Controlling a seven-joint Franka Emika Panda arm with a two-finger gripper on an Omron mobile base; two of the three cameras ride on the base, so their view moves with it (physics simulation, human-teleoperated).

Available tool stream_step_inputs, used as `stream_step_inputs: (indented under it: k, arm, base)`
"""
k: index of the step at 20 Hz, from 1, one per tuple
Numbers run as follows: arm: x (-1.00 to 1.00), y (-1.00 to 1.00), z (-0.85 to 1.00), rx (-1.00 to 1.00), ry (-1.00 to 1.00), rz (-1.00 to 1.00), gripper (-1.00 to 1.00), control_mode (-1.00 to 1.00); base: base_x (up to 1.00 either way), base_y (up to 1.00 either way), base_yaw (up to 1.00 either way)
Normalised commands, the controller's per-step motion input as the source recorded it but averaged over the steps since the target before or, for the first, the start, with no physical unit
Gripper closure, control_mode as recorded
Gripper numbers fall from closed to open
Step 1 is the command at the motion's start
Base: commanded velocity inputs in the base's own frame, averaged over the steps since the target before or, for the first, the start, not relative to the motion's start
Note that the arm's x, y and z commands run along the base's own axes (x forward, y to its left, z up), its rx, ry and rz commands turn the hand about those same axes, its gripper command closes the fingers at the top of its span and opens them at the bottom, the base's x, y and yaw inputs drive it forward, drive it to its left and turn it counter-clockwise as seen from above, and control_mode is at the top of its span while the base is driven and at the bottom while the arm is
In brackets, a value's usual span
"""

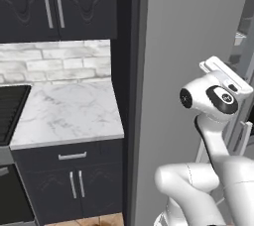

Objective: Open the freezer door, pick up the ice cube tray from the freezer, and place it on the dining counter.

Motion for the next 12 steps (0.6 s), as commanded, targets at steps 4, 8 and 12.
stream_step_inputs:
  k: [4,8,12]
  arm:
    - [-0.42,-0.73,0.0,0.03,0.0,-0.2,-1.0,-1.0]
    - [-0.51,-0.84,0.0,0.09,0.0,-0.23,-1.0,-1.0]
    - [-0.5,-0.89,0.0,0.11,0.0,-0.24,-1.0,-1.0]
  base:
    - [0.0,0.0,0.0]
    - [0.0,0.0,0.0]
    - [0.0,0.0,0.0]
